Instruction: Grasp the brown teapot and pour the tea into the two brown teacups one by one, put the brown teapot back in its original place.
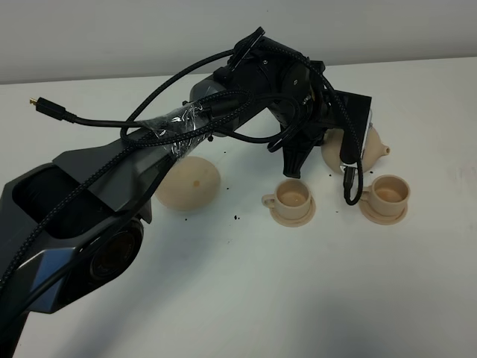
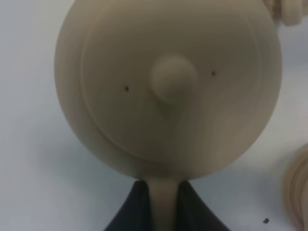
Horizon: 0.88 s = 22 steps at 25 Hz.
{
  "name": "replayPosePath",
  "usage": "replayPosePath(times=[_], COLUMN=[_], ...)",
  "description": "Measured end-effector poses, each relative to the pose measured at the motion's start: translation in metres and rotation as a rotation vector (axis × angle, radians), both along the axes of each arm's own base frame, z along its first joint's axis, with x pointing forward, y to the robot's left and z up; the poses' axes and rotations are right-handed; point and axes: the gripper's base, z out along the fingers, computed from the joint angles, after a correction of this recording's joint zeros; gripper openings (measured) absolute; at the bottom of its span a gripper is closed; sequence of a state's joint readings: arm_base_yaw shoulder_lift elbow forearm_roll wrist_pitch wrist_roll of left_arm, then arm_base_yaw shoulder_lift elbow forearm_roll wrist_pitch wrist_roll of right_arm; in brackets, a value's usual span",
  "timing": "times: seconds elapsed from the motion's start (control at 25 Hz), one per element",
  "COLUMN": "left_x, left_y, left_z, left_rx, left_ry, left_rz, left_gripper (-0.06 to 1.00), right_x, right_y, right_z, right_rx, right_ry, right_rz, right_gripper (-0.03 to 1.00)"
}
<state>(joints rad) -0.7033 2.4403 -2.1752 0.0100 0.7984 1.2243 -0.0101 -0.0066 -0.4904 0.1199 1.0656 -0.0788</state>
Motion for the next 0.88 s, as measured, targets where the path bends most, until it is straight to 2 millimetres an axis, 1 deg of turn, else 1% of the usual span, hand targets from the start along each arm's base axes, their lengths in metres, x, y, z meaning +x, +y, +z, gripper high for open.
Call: replayPosePath(times=[0.36,0.64,0.88], left_x=[0.001,-0.001,-0.001], left_y=[-0.005,-0.013,-0.014], left_z=[0.002,-0.015,-0.015], left_rx=[0.0,0.021,0.054], left_ry=[-0.065,-0.071,-0.108], left_rz=[-0.073,-0.098,-0.133], left_gripper=[0.15,0.15,0.15], right_x=[0.0,0.0,0.0], right_y=[0.0,0.0,0.0], right_z=[0.0,0.0,0.0], right_rx=[0.0,0.0,0.0], right_ry=[0.0,0.0,0.0], right_rz=[0.0,0.0,0.0], right_gripper=[0.34,0.34,0.34])
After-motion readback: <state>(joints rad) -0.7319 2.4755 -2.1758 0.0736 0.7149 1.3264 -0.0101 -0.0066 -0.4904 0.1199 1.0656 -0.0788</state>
